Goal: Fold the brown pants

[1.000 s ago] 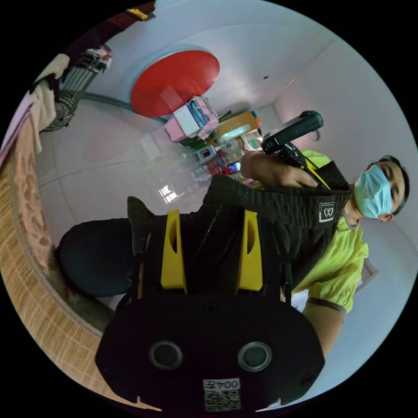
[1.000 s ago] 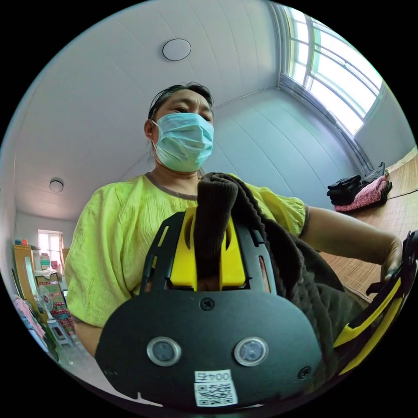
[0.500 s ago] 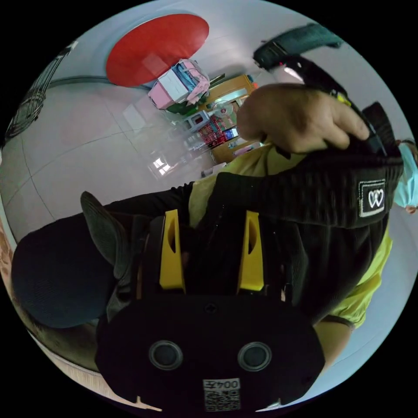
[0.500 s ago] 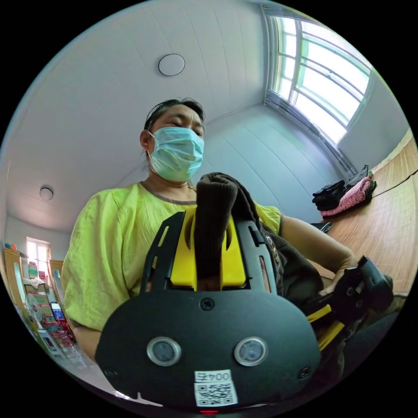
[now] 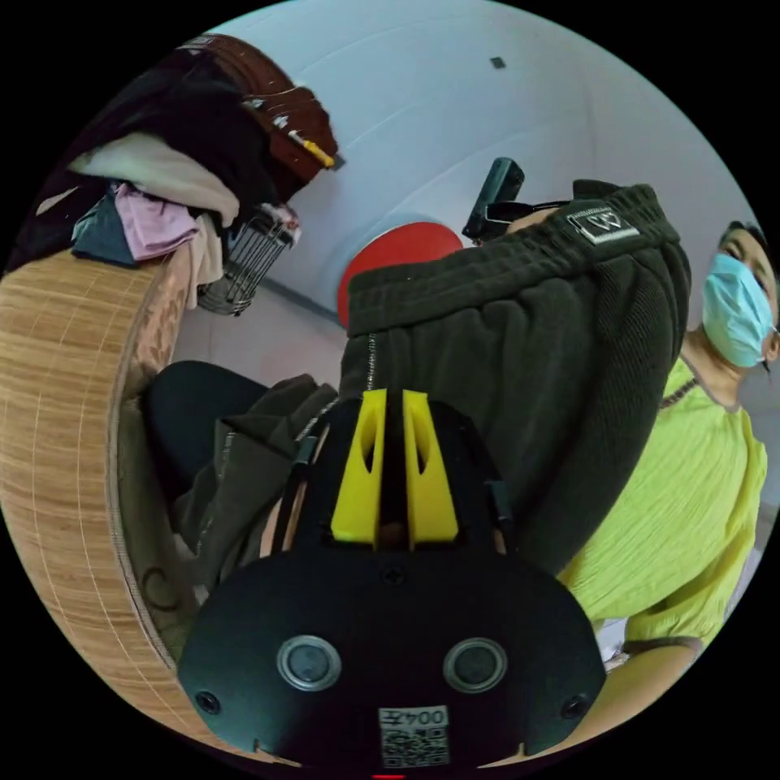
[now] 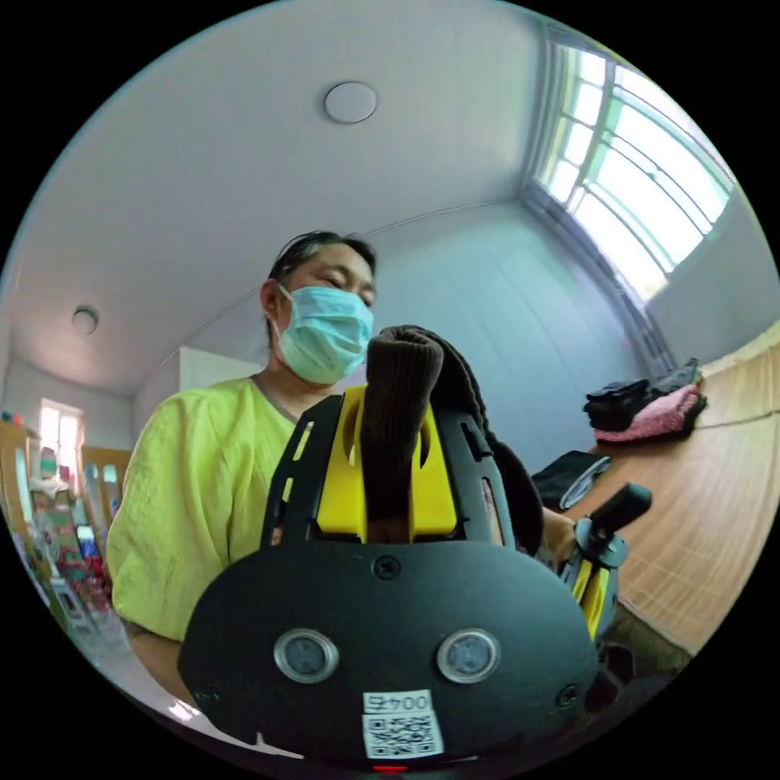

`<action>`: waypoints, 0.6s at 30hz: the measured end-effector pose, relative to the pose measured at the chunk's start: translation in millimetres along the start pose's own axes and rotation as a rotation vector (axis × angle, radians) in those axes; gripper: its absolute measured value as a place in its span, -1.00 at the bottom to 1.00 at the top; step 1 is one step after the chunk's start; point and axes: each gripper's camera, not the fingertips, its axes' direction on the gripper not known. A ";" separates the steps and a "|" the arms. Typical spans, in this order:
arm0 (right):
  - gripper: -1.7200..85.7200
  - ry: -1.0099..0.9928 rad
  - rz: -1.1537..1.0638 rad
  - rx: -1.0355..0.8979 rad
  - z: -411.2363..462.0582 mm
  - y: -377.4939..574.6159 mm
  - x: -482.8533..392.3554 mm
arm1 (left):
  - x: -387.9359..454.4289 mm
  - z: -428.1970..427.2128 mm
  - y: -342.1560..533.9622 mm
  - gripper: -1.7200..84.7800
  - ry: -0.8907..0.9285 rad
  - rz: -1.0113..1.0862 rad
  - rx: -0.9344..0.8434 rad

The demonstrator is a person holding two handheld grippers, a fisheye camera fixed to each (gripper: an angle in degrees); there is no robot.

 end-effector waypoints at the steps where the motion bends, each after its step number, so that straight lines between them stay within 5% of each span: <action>1: -0.78 -0.037 -0.018 -0.022 9.3 -3.7 -1.2 | 10.9 -8.4 6.6 -0.80 -0.023 0.054 0.005; 4: -0.78 -0.117 -0.104 -0.138 51.1 -20.3 -7.9 | 24.4 -56.0 38.7 -0.71 -0.096 0.064 0.210; 10: -0.78 0.106 -0.028 -0.092 61.8 -83.7 37.0 | 60.4 -150.7 158.8 -0.58 -0.197 -0.046 0.595; 18: -0.79 0.315 -0.063 0.088 178.5 -334.6 64.0 | 173.9 -206.5 204.3 -0.59 -0.307 0.131 0.859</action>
